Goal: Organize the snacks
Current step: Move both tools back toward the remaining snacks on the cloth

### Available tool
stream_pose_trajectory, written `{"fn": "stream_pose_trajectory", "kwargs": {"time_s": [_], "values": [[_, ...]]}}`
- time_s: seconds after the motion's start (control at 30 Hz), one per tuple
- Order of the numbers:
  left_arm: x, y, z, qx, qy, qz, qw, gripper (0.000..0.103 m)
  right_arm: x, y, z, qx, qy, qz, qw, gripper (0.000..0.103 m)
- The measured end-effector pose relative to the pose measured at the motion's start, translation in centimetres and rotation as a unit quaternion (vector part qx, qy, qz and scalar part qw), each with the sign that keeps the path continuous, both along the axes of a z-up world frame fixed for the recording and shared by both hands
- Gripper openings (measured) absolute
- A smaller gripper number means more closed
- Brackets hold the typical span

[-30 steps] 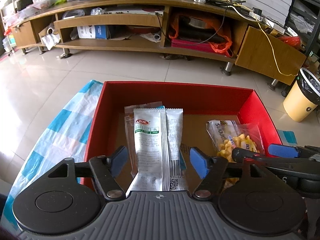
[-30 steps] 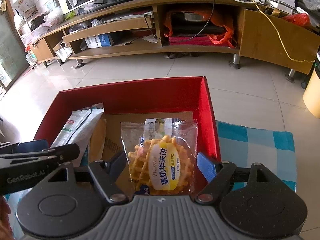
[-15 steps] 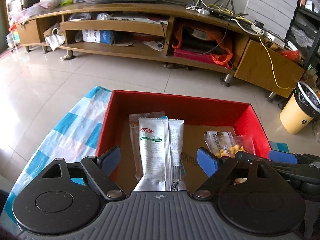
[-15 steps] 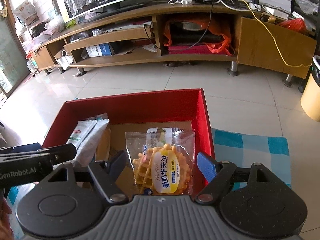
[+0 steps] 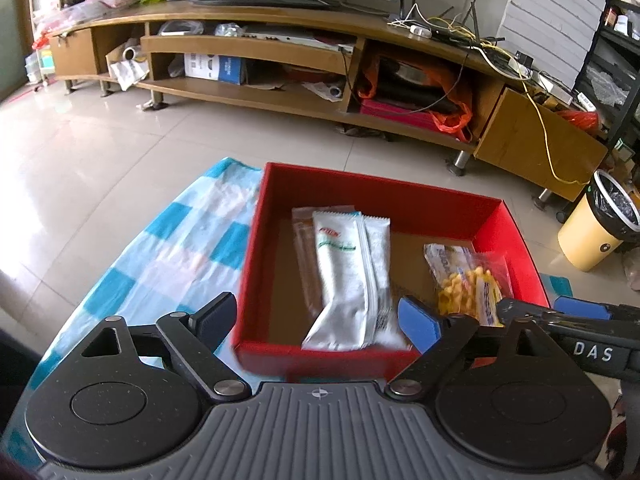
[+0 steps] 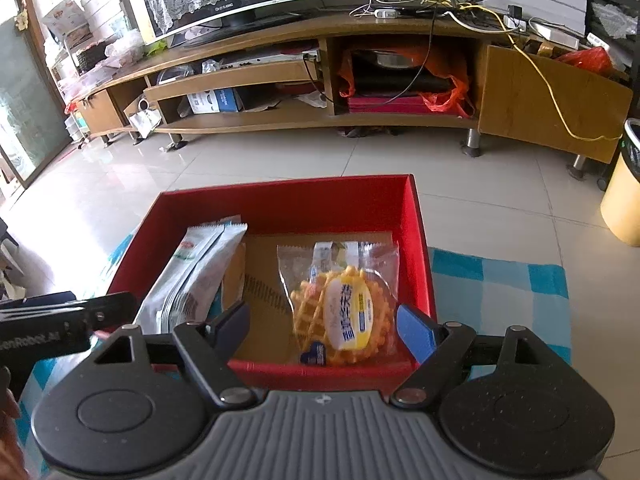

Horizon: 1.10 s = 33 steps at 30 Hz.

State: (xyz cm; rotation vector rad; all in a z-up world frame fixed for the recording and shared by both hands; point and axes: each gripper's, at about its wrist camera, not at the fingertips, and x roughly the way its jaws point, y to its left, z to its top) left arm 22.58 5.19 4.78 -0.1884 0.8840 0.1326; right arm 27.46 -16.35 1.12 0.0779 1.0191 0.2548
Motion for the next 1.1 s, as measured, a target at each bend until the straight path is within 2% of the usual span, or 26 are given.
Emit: {"fn": "stream_pose_trajectory", "kwargs": {"time_s": [0.33,0.47,0.57,0.77,0.97,1.03,1.1], "values": [[-3.8,0.9,-0.3,-0.002,0.019,-0.007,0.9998,0.095,-4.1,0.0,0.6,-0.006,0.015,0.024,1.000,0.082],[-4.7,0.7,-1.5,0.006,0.040,-0.014,0.9991,0.095,-5.4,0.2,0.9,-0.004,0.018,0.032,0.999,0.082],[-5.0,-0.2,-3.0,-0.006,0.065,-0.028,0.9975,0.095,-5.9,-0.2,1.3,0.005,0.014,0.026,1.000,0.082],[-4.6,-2.6,-5.5,0.015,0.095,-0.051,0.9941,0.095,-6.6,-1.1,1.6,0.005,0.015,0.023,1.000,0.082],[-3.4,-2.5,-7.9,0.022,0.127,-0.033,0.9911,0.090,-6.6,-2.7,1.2,0.002,0.022,0.014,1.000,0.082],[-3.1,-2.0,-8.7,0.016,0.145,-0.023,0.9891,0.084,-6.5,-3.2,1.0,0.004,0.025,0.009,1.000,0.082],[-3.0,-2.0,-8.8,0.022,0.142,-0.023,0.9893,0.085,-6.4,-3.6,0.9,0.005,0.027,0.006,1.000,0.082]]}}
